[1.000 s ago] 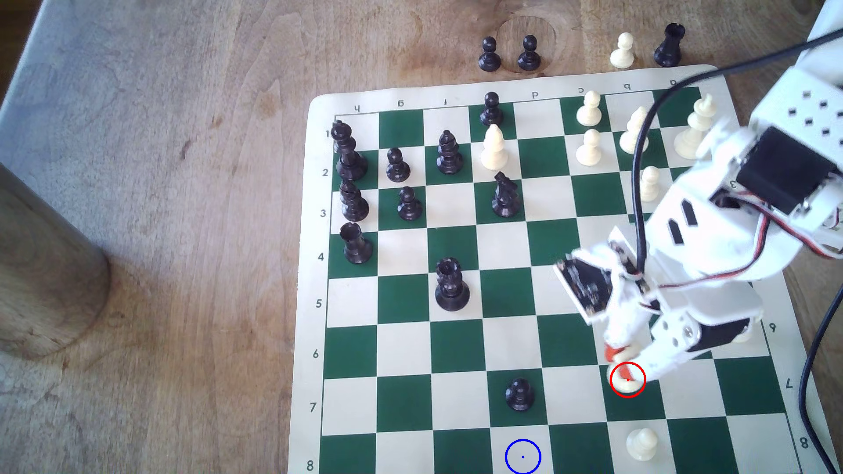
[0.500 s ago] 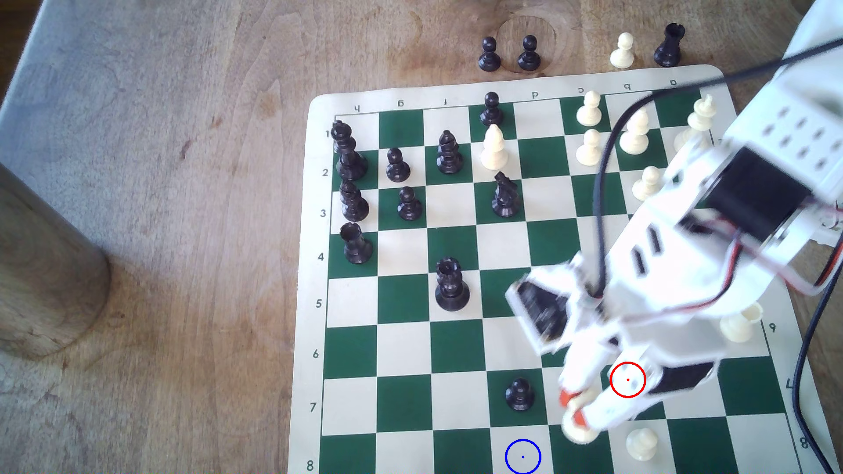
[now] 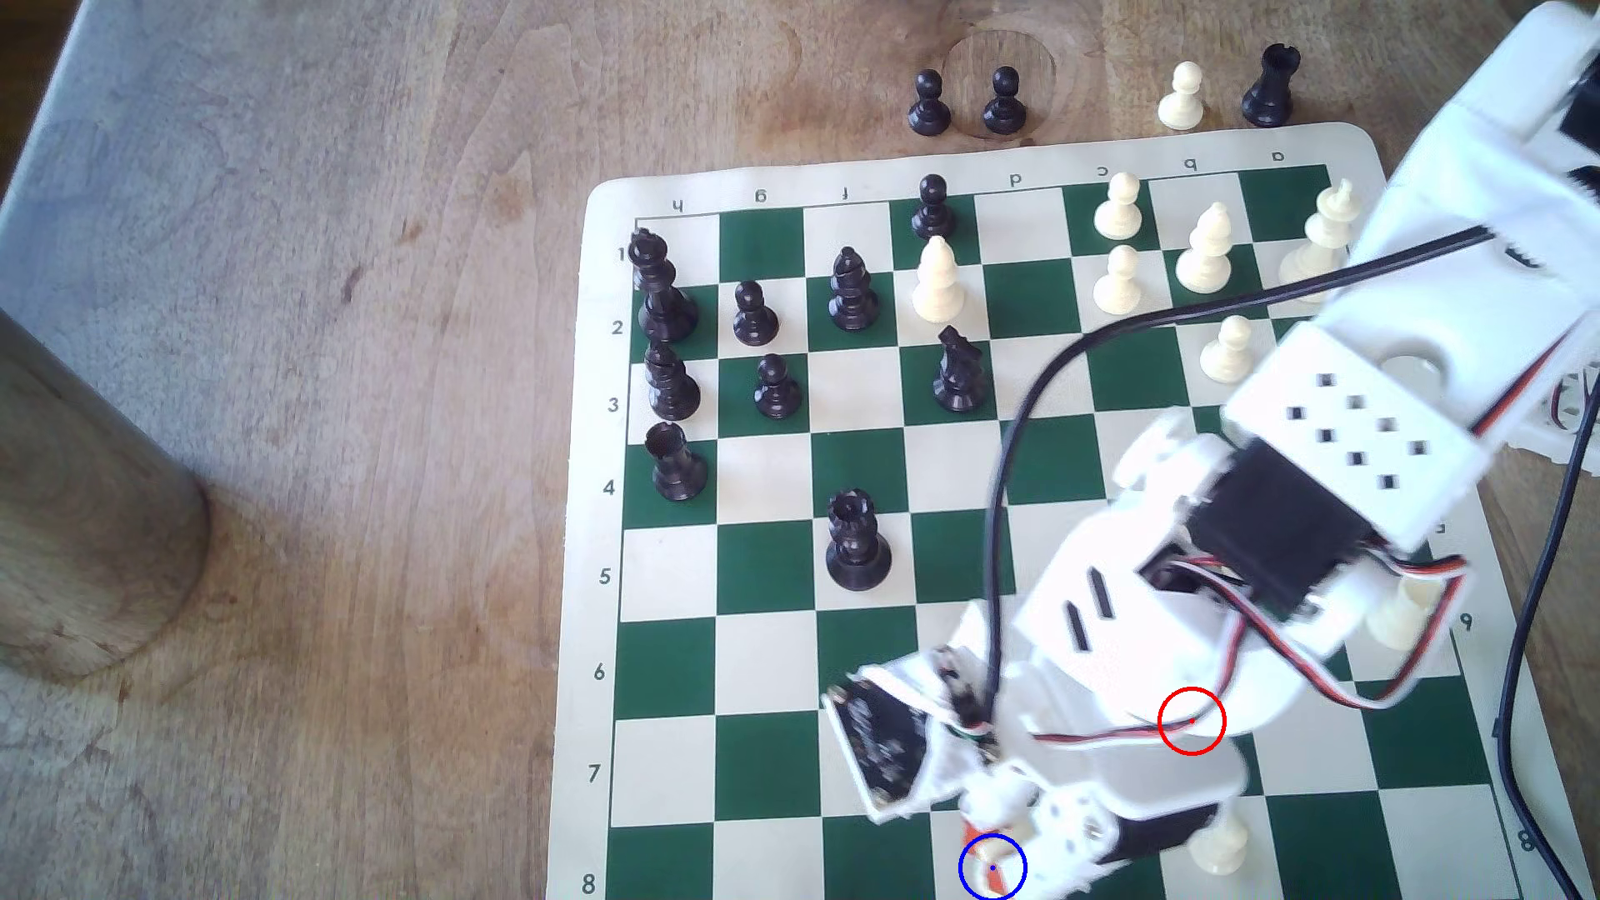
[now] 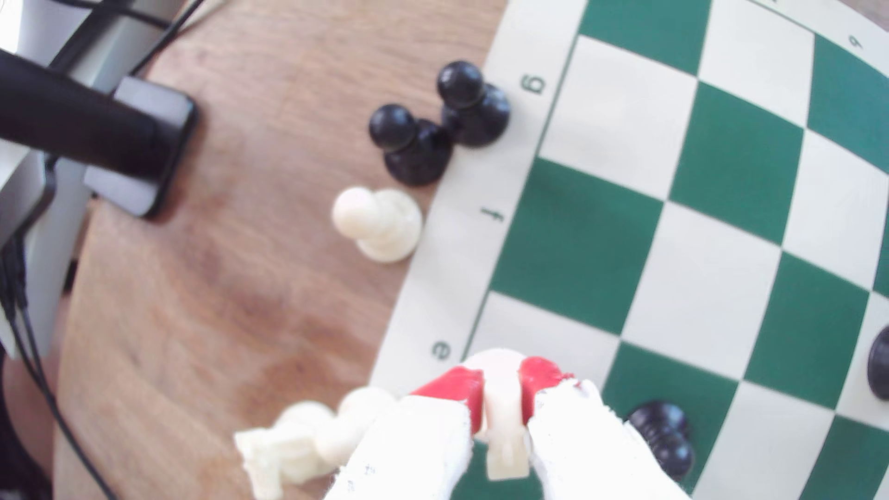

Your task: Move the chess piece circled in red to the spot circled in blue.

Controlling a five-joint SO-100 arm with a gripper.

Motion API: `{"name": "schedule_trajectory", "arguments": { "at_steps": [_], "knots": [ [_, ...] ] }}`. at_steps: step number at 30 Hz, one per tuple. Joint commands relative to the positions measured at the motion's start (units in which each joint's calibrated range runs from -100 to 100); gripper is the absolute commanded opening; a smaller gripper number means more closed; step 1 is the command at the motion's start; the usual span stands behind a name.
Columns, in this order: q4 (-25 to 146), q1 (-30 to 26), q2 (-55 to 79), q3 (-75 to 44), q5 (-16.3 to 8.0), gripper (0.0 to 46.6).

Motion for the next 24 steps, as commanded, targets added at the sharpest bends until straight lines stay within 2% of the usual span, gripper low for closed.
{"name": "schedule_trajectory", "arguments": {
  "at_steps": [1,13,14,16,17,20,24],
  "knots": [
    [-0.56,0.91,0.35,-7.36,0.54,0.5],
    [-0.48,2.0,4.51,-7.18,1.47,1.3],
    [-0.23,2.0,4.6,-7.27,1.51,2.5],
    [1.57,1.69,4.43,-7.81,1.61,8.7],
    [2.06,1.53,4.17,-7.81,1.61,10.2],
    [4.19,1.3,3.32,-7.81,1.61,13.2],
    [7.22,0.67,1.88,-7.18,1.56,13.8]
  ]
}}
